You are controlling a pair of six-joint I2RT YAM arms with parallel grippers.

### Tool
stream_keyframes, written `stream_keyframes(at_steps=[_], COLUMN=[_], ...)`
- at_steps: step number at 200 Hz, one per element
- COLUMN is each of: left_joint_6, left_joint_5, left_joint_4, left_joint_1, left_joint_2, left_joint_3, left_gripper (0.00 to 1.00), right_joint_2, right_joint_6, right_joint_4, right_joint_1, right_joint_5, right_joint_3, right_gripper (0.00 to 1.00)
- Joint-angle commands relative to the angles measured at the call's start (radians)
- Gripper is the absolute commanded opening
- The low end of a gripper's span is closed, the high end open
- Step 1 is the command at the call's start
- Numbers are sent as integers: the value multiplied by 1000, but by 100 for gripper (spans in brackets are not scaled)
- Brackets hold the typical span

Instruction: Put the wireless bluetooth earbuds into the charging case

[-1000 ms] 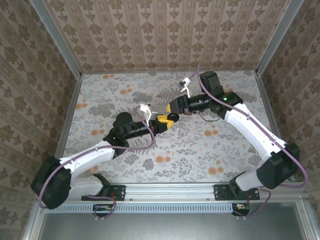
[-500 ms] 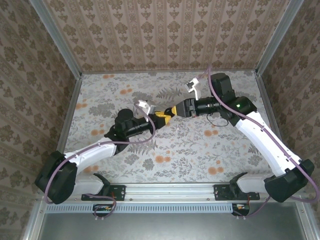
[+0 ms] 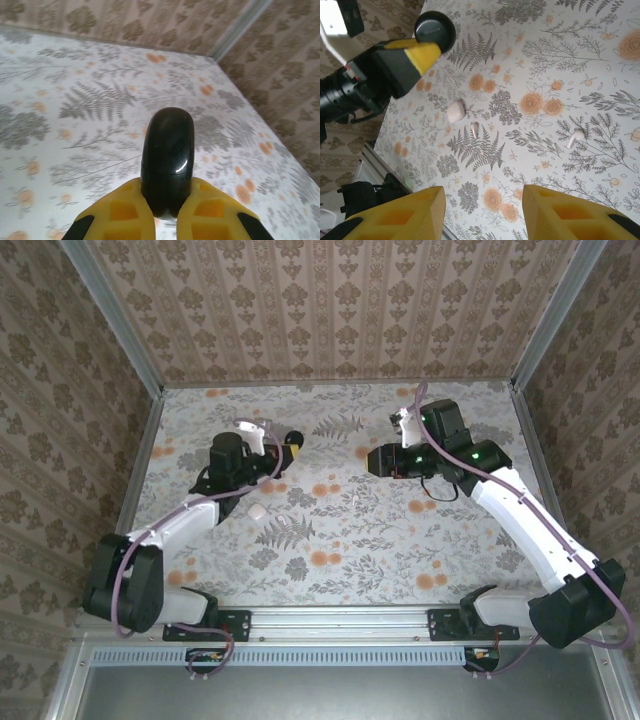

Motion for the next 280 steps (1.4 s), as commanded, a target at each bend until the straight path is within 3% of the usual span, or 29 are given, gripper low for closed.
stream_keyframes(at_steps=[1, 66, 93, 126, 154, 177, 227, 280], left_joint_6=[-20, -66, -66, -39, 13, 52, 109, 147], left_joint_5=[-19, 19, -2, -43, -96, -133, -182, -267], left_joint_4=[-66, -170, -223, -313, -428, -480, -561, -647], left_joint_1=[22, 15, 18, 25, 27, 25, 42, 109], left_joint_2=[75, 436, 504, 533, 523, 493, 406, 179], left_joint_3=[43, 222, 257, 285, 333, 354, 365, 257], left_gripper=[0, 0, 0, 9, 25, 32, 40, 47], right_joint_2=[19, 75, 91, 117, 162, 165, 225, 397], right_joint_6=[19, 56, 66, 87, 92, 76, 25, -10], right_joint_4=[7, 37, 47, 61, 54, 27, -49, -17], right_joint_1=[-4, -4, -4, -4, 0, 17, 134, 307], right_joint_5=[30, 8, 0, -26, -23, 26, 149, 213], right_joint_3=[-21, -51, -68, -70, -58, -47, 5, 102], right_gripper=[45, 45, 45, 45, 45, 46, 49, 50])
